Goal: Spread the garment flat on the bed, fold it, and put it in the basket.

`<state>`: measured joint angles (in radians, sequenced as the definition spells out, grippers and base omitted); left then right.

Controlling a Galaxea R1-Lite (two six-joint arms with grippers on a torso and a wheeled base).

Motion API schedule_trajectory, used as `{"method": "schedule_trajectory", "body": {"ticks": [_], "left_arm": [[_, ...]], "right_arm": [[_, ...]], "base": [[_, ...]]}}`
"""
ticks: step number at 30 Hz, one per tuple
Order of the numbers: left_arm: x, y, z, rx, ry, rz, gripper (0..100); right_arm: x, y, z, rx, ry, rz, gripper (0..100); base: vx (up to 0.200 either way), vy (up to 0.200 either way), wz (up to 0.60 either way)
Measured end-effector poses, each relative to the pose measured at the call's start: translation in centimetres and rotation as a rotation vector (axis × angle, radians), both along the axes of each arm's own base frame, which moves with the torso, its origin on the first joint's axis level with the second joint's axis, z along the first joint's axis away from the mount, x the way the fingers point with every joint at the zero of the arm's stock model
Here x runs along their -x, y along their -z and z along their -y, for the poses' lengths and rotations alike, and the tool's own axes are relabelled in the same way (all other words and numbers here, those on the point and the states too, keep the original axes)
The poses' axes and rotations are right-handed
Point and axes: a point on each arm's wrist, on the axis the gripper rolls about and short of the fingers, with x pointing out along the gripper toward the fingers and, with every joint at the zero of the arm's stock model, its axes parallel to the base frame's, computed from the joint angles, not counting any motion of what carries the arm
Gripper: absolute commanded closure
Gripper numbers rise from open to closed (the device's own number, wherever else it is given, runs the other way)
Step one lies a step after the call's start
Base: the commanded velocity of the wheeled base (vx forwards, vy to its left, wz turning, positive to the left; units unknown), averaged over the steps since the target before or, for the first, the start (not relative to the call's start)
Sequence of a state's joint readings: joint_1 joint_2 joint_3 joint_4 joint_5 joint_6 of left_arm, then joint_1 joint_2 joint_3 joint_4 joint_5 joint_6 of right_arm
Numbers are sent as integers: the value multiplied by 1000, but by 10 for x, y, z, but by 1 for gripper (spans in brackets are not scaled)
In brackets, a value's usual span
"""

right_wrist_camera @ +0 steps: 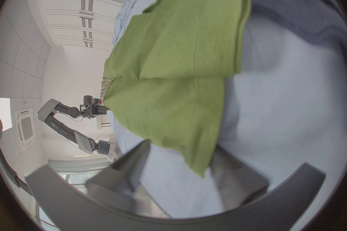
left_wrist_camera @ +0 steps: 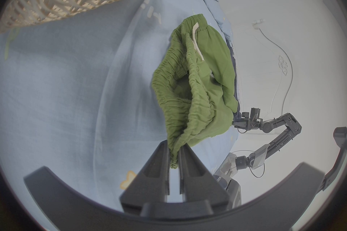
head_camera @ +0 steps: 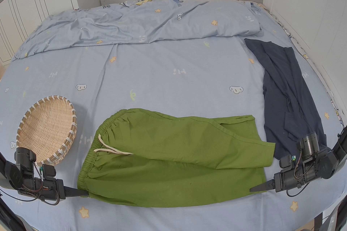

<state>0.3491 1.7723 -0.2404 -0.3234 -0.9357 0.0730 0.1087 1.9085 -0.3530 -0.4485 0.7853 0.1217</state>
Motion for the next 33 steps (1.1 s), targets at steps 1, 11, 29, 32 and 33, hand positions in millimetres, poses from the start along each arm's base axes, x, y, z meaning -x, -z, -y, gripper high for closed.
{"method": "schedule_trajectory", "body": {"ticks": [1,11,29,32,33], "left_arm": [[0,0,0,1,-1,-1,100],[-3,-1,-5,15,-25,-33,100],[22,-28,-14,-49,21,-207,100],[25,-26,-16,-84,16,-228,100],[26,-25,-16,-92,17,-234,100]], "right_arm": [[0,1,0,-1,0,-7,100],[1,2,12,-8,48,-20,100],[56,-13,10,6,17,-67,100],[69,-11,6,15,-14,-91,100],[73,-10,5,20,-25,-97,100]], "base": [[0,0,0],[0,0,0],[0,0,0],[0,0,0],[0,0,0]]}}
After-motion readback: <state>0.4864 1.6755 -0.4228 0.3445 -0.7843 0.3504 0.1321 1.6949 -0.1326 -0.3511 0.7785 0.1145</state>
